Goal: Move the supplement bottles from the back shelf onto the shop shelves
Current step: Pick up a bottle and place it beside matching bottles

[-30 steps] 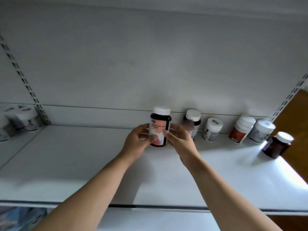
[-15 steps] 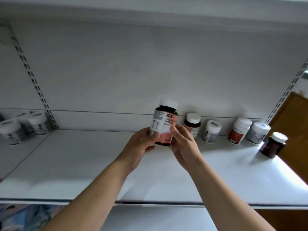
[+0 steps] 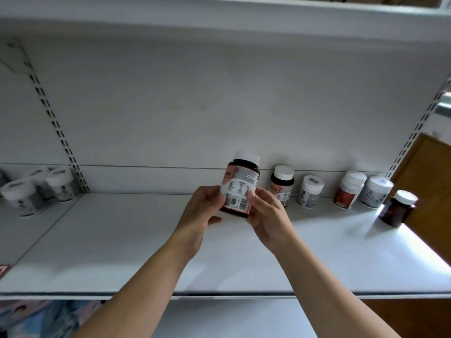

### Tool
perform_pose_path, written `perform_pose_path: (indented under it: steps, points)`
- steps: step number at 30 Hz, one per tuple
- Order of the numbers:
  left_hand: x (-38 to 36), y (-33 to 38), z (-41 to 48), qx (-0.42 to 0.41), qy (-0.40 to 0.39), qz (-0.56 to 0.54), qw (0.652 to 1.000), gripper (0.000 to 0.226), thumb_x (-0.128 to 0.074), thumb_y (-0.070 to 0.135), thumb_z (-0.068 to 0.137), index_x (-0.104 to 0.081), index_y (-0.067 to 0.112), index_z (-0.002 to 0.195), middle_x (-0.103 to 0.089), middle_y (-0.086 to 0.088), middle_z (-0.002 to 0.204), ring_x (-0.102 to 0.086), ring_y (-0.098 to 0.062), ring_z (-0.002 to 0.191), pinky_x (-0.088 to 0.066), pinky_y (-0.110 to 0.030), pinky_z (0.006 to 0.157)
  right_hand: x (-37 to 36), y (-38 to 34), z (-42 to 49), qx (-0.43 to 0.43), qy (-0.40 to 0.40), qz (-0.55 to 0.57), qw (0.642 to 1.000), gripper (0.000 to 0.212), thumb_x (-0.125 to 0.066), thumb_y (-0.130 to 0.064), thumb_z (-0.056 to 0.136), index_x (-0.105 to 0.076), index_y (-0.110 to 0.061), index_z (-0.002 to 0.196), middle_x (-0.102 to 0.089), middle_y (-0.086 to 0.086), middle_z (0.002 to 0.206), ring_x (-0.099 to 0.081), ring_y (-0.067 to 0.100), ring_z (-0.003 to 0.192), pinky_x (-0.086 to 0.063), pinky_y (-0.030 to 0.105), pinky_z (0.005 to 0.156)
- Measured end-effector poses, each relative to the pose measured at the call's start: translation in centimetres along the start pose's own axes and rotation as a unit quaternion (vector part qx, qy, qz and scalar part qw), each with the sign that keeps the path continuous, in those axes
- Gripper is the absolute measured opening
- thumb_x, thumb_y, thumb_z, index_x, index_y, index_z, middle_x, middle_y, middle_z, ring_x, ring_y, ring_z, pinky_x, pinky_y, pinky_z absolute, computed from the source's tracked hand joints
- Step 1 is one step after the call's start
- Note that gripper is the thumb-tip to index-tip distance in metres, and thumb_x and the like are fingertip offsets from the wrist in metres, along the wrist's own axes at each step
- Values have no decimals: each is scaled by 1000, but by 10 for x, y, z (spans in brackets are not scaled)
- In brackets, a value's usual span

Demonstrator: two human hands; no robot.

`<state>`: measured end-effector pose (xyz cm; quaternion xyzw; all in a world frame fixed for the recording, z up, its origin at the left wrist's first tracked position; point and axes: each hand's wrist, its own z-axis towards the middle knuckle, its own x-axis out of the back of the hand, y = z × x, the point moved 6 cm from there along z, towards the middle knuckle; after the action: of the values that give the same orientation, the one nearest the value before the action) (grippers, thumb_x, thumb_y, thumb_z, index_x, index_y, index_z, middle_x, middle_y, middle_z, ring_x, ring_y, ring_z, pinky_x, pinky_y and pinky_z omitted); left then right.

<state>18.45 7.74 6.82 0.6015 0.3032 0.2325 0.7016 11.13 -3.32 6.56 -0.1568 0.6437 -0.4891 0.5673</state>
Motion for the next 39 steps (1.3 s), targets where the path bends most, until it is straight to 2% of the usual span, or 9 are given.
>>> perform_pose_path:
  steps: [4,8,10,12,14,17,29,35,39]
  points:
    - [-5,-4,0,39,-45,-17,998,38,-60,34,71,-60,18,106,-69,-4,104,-64,-19,96,-49,-32,78,-5,-4,0,18,-62,10,998,65,-84,-30,60,-60,2,111,-67,19,107,-65,29,98,-54,38,85]
    - [3,-5,-2,0,49,-18,999,46,-76,24,66,-59,19,108,-67,-6,107,-63,-23,100,-51,-33,82,-7,-9,-1,32,-50,-46,997,48,-75,-20,71,-61,-3,114,-68,14,109,-64,25,100,-53,33,87]
    - [4,-1,-5,-31,80,43,995,56,-79,30,59,-59,24,111,-67,0,104,-64,-15,96,-53,-29,82,-6,-7,-3,39,-37,-89,995,39,-72,-17,75,-63,-7,111,-69,11,105,-65,23,96,-53,32,84]
    - [-2,7,-9,-71,74,113,988,43,-81,24,64,-62,35,100,-67,11,94,-62,-3,84,-52,-17,71,-5,-5,-4,41,-18,-109,993,33,-67,-14,75,-63,-6,107,-71,9,97,-67,23,88,-54,30,76]
    - [-6,10,-12,-77,63,127,987,37,-80,19,67,-59,37,91,-65,15,93,-60,-2,83,-50,-12,65,-5,-4,-5,40,-16,-102,994,43,-73,-20,71,-63,-2,108,-70,15,99,-67,27,89,-54,32,74]
    - [0,4,-12,-20,34,21,999,32,-70,32,66,-59,30,96,-67,7,96,-61,-14,92,-45,-24,74,-8,-3,-5,24,-37,-65,997,67,-83,-35,60,-61,2,111,-67,19,106,-65,30,95,-55,37,80]
    - [4,7,-22,5,11,17,1000,62,-76,39,41,-55,26,99,-65,6,97,-61,-12,86,-44,-26,69,-21,8,-10,-47,-131,31,990,70,-80,-27,64,-52,7,120,-66,23,107,-65,35,96,-55,42,79]
    - [26,1,-25,10,-38,-43,998,54,-70,23,65,-59,16,117,-67,-7,115,-62,-27,109,-48,-39,95,-34,5,-9,6,-46,-82,996,67,-82,-20,60,-56,-2,118,-71,10,100,-66,23,94,-55,34,81]
    - [46,-1,-35,4,-64,-84,994,41,-57,12,73,-59,13,114,-71,-1,104,-66,-16,98,-53,-21,77,-55,12,-11,44,-1,-173,984,45,-72,-1,68,-59,-11,109,-70,5,98,-65,20,97,-52,33,86]
